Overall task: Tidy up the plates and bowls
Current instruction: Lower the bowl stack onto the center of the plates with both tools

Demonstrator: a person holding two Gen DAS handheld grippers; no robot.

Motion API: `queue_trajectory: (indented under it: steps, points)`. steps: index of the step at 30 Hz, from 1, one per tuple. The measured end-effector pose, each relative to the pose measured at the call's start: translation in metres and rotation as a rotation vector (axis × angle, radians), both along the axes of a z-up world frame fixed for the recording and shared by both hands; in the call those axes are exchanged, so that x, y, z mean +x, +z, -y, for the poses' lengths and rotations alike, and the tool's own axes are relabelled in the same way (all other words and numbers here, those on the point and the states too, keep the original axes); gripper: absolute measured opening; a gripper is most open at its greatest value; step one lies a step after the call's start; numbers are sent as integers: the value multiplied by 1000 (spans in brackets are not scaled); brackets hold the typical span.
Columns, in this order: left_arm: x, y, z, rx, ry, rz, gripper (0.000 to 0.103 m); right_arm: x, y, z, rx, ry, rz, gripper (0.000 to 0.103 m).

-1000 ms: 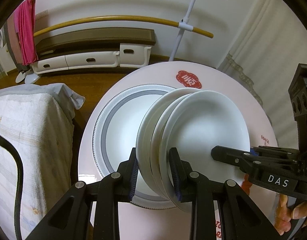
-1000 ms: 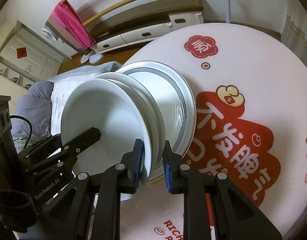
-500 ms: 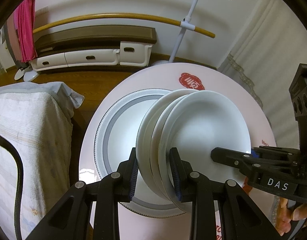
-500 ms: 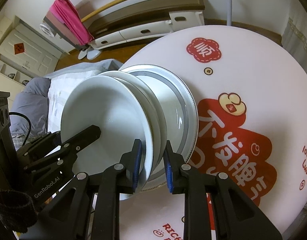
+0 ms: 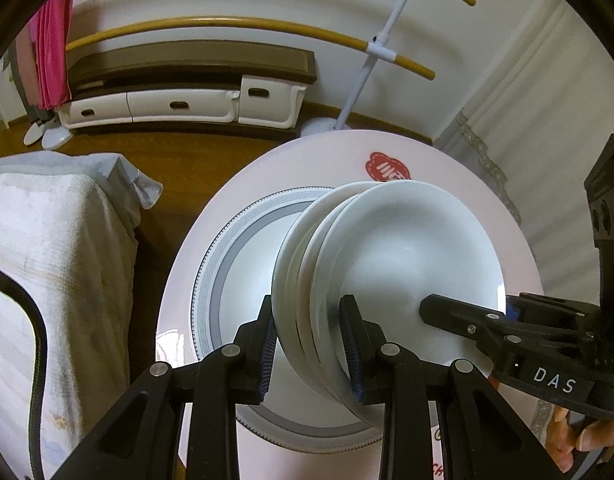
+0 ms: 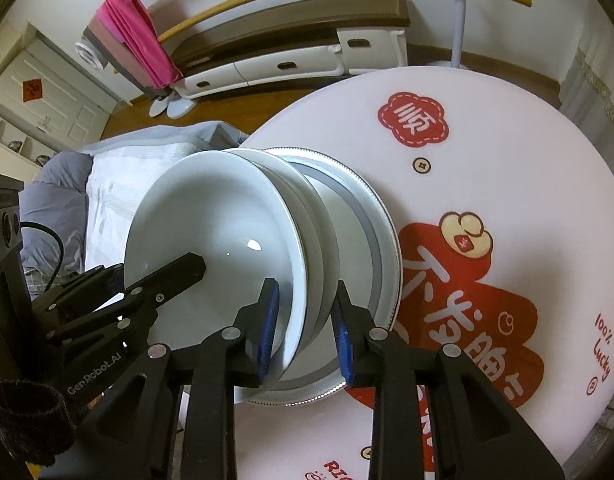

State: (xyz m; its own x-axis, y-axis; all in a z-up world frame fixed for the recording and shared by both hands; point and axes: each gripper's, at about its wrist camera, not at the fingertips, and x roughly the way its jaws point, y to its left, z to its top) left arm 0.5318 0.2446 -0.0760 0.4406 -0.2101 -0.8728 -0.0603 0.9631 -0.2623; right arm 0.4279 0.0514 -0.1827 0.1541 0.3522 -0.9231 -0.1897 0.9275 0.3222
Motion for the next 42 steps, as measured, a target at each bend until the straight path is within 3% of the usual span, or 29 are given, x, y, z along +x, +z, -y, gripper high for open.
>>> queue_trajectory:
  steps: [12, 33, 38, 42]
  points:
    - [3, 4, -14, -27, 21, -10, 28, 5, 0, -5, 2, -15, 3, 31]
    - [14, 5, -5, -4, 53, -23, 30, 10, -2, -7, 3, -48, 10, 36]
    - [9, 8, -1, 29, 80, -9, 46, 8, -1, -7, 3, -52, 19, 37]
    - [4, 7, 7, 53, 89, 1, 48, 4, 2, -6, 9, -51, 29, 39]
